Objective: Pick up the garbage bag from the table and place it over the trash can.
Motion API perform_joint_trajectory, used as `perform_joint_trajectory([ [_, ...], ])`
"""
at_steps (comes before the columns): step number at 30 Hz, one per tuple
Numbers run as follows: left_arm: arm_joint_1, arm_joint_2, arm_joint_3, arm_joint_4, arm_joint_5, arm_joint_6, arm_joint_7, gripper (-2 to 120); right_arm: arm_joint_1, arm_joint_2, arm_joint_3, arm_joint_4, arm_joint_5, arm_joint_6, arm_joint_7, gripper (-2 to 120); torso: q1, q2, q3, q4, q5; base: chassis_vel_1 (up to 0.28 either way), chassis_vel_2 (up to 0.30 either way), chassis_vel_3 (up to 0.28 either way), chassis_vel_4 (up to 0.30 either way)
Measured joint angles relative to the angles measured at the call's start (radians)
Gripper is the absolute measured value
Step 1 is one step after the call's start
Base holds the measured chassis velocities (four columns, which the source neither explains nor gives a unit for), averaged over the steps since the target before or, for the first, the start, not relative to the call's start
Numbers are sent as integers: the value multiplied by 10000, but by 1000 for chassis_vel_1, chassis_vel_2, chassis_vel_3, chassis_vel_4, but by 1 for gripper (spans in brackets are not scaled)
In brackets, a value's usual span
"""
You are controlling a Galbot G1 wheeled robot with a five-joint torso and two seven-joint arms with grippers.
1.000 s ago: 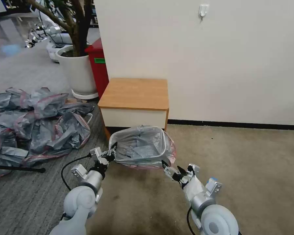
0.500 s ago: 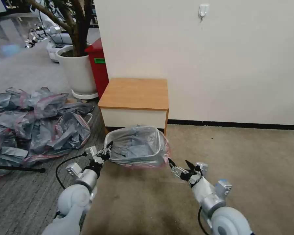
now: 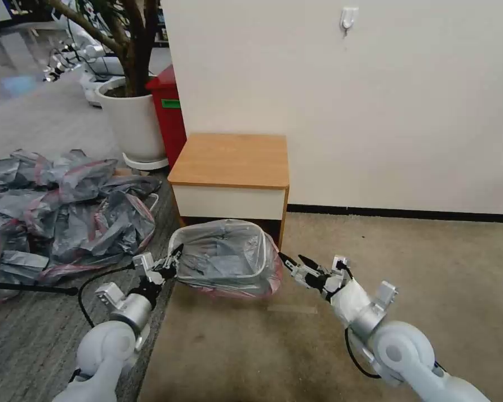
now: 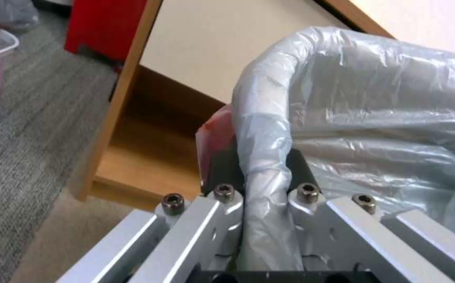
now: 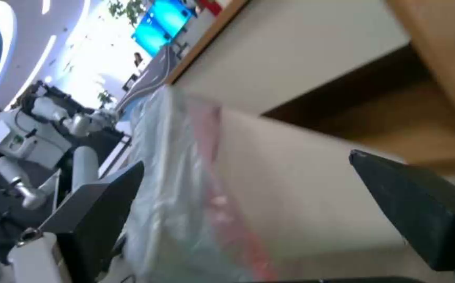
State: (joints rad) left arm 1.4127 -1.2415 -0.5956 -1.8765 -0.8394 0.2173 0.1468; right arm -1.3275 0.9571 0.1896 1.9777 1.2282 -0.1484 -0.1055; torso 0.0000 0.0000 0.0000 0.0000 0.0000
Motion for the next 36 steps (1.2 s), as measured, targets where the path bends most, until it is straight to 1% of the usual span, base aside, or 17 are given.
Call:
perform_joint_trajectory([
  [2, 7, -70, -3, -42, 4, -11, 1, 5, -57, 244, 0, -29, 7, -45, 87, 99, 0, 0, 0, -1, 0, 0, 0, 0, 0],
  [6, 6, -140, 9, -54, 19, -15, 0, 5, -215, 474, 36, 66, 9, -46, 202, 97, 0, 0, 0, -1, -1, 0, 0, 0, 0],
  [8, 2, -252, 44, -75, 43, -20, -10, 5, -269, 825, 42, 125, 7, -48, 485, 96, 0, 0, 0, -1, 0, 0, 0, 0, 0],
  [9, 2, -252, 44, -75, 43, -20, -10, 5, -269, 825, 42, 125, 7, -48, 485, 96, 0, 0, 0, -1, 0, 0, 0, 0, 0],
  [12, 26, -361, 96, -109, 75, -26, -25, 5, -278, 1259, 51, 173, 24, -46, 822, 87, 0, 0, 0, -1, 0, 0, 0, 0, 0],
  [14, 32, -369, 102, -111, 81, -27, -27, 5, -284, 1307, 56, 193, 34, -45, 847, 86, -1, 0, 0, -1, 0, 0, 0, 0, 0],
  [15, 42, -389, 114, -116, 95, -29, -31, 5, -302, 1406, 85, 243, 82, -40, 903, 82, 0, 0, 0, 0, -1, 0, 0, 0, 0],
  [16, 53, -399, 122, -124, 102, -33, -37, 5, -316, 1483, 106, 280, 141, -26, 976, 76, 0, 0, 0, -1, -1, 0, 0, 0, 0],
  [18, 57, -402, 127, -128, 104, -33, -38, 5, -318, 1519, 118, 292, 166, -16, 1016, 76, 0, 0, 0, -1, 0, 0, 0, 0, 0],
  [20, 60, -406, 140, -131, 112, -35, -44, 5, -336, 1597, 173, 341, 274, 12, 1102, 68, 0, 0, 0, -1, -1, 0, 0, 0, 0],
  [21, 60, -406, 140, -131, 112, -35, -44, 5, -336, 1597, 173, 341, 274, 12, 1102, 68, 0, 0, 0, -1, -1, 0, 0, 0, 0],
  [23, 53, -406, 145, -125, 122, -36, -47, 5, -364, 1608, 204, 399, 318, 22, 1126, 64, 0, 0, 0, 0, 0, 0, 0, 0, 0],
  [30, 27, -413, 150, -101, 134, -39, -53, 5, -431, 1632, 225, 484, 337, 41, 1126, 60, 0, 0, 0, -1, 0, 0, 0, 0, 0],
  [31, 27, -418, 149, -101, 135, -39, -56, 5, -438, 1664, 218, 489, 334, 42, 1125, 56, 0, 0, 0, -1, -1, 0, 0, 0, 0],
  [34, 41, -433, 148, -104, 141, -40, -61, 5, -449, 1735, 198, 501, 322, 42, 1121, 53, 0, 0, 0, -1, 0, 0, 0, 0, 0],
  [36, 90, -463, 137, -118, 161, -46, -64, 5, -456, 1794, 186, 501, 310, 42, 1120, 47, 0, 0, 0, -1, 0, 0, 0, 0, 0],
])
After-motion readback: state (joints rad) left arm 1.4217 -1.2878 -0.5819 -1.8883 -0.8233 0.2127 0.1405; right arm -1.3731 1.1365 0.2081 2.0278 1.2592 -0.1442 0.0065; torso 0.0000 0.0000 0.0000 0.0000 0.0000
